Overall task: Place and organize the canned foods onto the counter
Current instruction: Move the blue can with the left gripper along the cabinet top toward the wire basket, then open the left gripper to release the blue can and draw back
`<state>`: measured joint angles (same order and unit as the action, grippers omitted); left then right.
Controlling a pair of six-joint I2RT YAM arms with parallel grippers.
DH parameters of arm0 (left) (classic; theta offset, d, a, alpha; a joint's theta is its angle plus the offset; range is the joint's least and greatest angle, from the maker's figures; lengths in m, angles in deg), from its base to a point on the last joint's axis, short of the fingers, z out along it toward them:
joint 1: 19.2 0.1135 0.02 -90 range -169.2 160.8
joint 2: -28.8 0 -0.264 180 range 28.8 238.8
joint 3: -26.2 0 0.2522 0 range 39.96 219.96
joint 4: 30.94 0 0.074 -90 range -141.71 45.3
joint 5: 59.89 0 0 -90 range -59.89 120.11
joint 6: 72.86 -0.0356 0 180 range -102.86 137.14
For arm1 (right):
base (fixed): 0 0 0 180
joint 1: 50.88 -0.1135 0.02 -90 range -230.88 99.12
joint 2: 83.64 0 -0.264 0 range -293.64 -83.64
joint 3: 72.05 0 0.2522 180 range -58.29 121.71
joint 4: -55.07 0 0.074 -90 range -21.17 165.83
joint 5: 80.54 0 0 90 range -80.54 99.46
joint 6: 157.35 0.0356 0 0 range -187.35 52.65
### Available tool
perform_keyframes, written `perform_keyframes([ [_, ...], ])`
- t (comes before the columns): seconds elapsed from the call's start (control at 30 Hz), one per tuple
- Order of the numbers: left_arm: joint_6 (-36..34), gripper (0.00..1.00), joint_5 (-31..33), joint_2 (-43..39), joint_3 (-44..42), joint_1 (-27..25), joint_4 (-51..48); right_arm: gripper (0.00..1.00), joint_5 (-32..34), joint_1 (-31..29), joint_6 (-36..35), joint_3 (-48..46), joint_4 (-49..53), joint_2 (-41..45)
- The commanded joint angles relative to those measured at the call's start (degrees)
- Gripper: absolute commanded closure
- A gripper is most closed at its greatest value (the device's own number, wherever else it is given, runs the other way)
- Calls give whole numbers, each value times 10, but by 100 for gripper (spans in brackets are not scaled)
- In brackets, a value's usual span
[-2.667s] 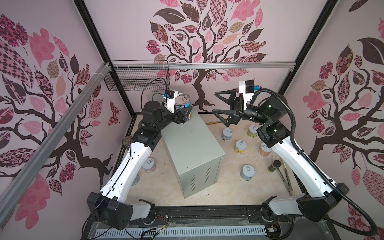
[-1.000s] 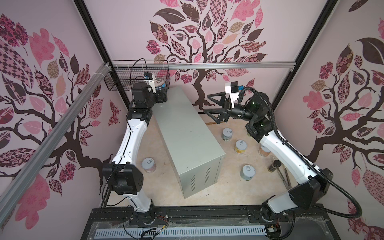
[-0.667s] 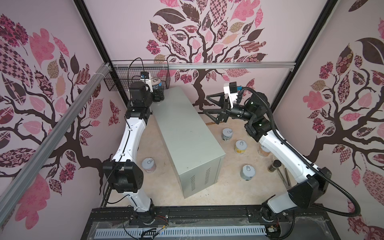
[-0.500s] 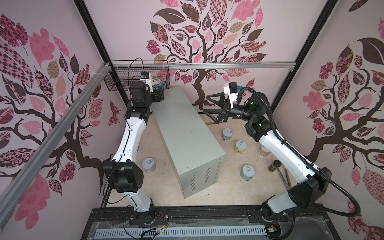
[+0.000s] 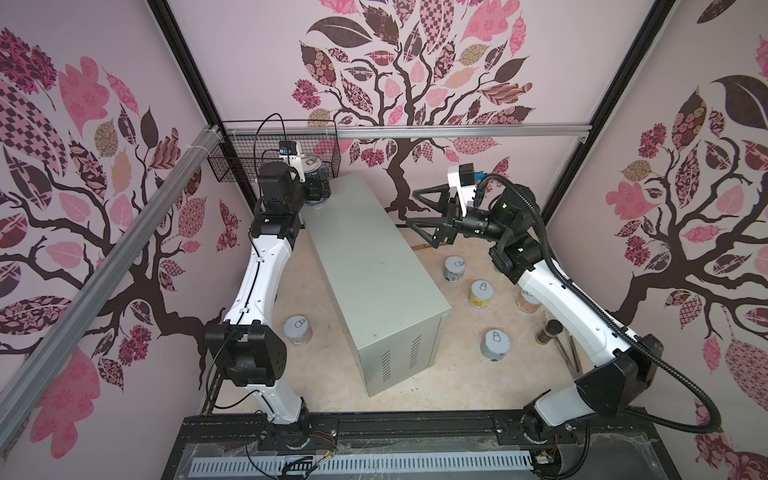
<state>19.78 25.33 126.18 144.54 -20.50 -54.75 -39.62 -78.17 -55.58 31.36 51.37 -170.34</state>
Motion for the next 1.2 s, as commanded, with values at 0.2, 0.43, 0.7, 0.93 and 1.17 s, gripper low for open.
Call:
perform_keyframes([
  [0.2,13,2,4,-55,19,-4,29,0,24,1,-1,6,-6,27],
  [0.43,61,2,37,-106,28,-3,-32,0,117,1,43,46,60,31],
  [0.7,133,2,54,-204,-24,-4,-151,0,286,2,87,115,235,39],
  [0.93,173,2,51,-311,-105,-3,-251,0,421,2,106,110,379,79],
  [1.17,213,2,28,-440,-242,-4,-288,0,528,2,100,-1,436,154],
])
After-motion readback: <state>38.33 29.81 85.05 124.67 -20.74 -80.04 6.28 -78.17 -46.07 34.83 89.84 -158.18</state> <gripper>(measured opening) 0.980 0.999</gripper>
